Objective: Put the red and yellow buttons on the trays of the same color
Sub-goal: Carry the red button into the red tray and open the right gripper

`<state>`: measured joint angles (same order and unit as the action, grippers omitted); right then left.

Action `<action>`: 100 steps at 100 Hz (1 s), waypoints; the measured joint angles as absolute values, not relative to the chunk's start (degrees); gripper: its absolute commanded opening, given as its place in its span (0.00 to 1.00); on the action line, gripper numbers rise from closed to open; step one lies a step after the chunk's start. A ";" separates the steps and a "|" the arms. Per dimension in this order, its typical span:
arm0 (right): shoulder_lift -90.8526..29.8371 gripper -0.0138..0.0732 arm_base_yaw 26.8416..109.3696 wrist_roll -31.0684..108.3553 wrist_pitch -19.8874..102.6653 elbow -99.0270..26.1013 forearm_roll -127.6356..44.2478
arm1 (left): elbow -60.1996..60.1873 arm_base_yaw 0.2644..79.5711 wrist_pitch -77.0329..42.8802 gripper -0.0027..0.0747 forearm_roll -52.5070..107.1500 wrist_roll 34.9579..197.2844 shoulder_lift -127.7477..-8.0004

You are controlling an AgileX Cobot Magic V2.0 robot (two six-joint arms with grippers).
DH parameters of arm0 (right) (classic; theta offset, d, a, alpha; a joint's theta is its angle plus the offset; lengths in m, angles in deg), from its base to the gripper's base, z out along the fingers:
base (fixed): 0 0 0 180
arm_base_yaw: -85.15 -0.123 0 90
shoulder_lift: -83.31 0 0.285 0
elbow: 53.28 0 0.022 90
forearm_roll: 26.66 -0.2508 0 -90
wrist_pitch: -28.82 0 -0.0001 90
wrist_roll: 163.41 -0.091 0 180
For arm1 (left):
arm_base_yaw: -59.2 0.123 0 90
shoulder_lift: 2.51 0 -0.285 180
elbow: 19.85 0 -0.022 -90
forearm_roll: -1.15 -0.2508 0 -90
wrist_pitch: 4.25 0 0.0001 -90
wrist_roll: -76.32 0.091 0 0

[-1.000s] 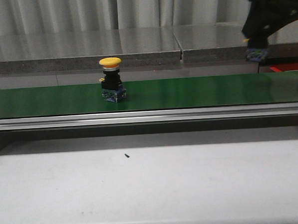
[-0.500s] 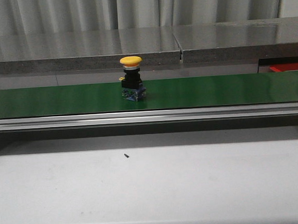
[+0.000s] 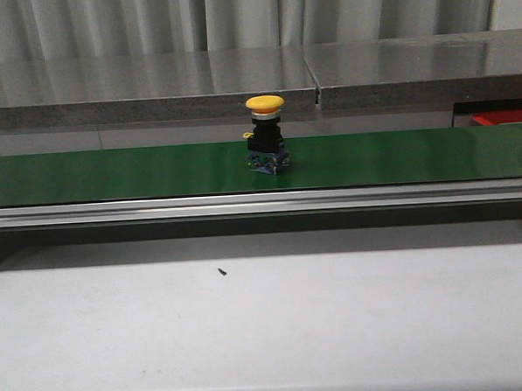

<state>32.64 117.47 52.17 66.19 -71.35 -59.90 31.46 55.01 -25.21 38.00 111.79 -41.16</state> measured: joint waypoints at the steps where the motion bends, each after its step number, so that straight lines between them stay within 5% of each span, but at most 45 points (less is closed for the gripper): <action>1: 32.80 0.37 117.47 52.17 66.23 -71.70 -59.90 | 31.46 55.01 -25.21 0.01 38.00 111.79 -41.16; 53: 38.64 0.39 117.47 52.17 66.80 -77.06 -60.86 | 31.46 55.01 -25.21 0.01 38.00 111.83 -41.16; 79: 38.78 0.82 117.47 52.17 67.57 -77.15 -60.98 | 31.46 55.01 -25.21 0.01 38.00 111.83 -41.16; 100: 36.25 0.84 117.47 52.17 68.94 -77.94 -60.76 | 31.46 55.01 -25.21 0.01 38.00 111.83 -41.16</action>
<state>36.25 117.47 52.17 68.94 -77.94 -60.76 31.46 55.01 -25.21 38.00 111.83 -41.16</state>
